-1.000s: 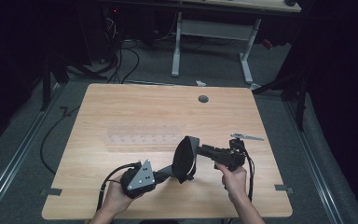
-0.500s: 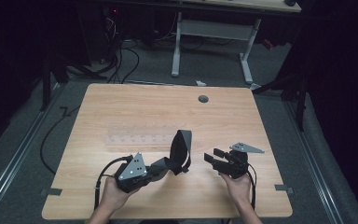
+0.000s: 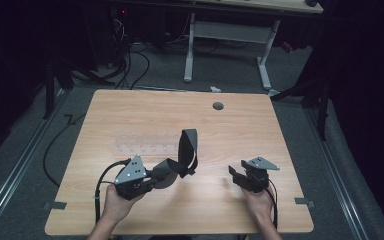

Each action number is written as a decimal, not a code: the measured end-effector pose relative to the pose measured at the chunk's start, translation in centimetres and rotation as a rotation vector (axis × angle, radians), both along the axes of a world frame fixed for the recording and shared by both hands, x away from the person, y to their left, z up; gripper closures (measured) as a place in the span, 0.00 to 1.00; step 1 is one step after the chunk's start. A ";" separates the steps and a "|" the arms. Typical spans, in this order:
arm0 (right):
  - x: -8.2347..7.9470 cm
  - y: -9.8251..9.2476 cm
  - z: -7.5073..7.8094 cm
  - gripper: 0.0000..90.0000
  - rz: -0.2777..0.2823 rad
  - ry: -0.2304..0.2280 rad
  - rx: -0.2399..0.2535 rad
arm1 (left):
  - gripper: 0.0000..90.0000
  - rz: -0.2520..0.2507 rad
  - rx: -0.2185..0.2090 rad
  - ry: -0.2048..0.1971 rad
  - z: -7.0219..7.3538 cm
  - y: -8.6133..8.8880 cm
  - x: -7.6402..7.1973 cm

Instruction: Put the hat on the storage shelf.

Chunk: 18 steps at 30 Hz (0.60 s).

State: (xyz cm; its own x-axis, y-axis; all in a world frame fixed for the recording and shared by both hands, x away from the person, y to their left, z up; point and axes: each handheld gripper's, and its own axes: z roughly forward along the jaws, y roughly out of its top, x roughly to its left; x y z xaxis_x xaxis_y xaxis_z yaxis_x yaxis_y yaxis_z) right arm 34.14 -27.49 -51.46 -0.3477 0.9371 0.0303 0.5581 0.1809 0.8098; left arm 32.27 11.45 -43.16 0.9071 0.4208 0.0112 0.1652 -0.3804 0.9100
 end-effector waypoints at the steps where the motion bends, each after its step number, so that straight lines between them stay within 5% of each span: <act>1: 0.1 -0.1 -0.1 0.46 -0.006 0.003 -0.011 | 0.96 0.007 -0.002 0.001 0.1 0.2 0.1; 18: 0.9 -0.2 -1.4 0.43 -0.054 0.066 -0.136 | 0.96 0.140 -0.060 0.000 1.7 3.1 2.1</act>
State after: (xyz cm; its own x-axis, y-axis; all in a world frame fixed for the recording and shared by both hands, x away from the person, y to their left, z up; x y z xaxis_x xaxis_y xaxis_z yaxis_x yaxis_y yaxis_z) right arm 35.03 -27.70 -52.86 -0.2985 0.9513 -0.0772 0.6213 0.2551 0.7409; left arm 34.38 14.59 -41.43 0.8397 0.5427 -0.0178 0.2126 -0.2985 0.9304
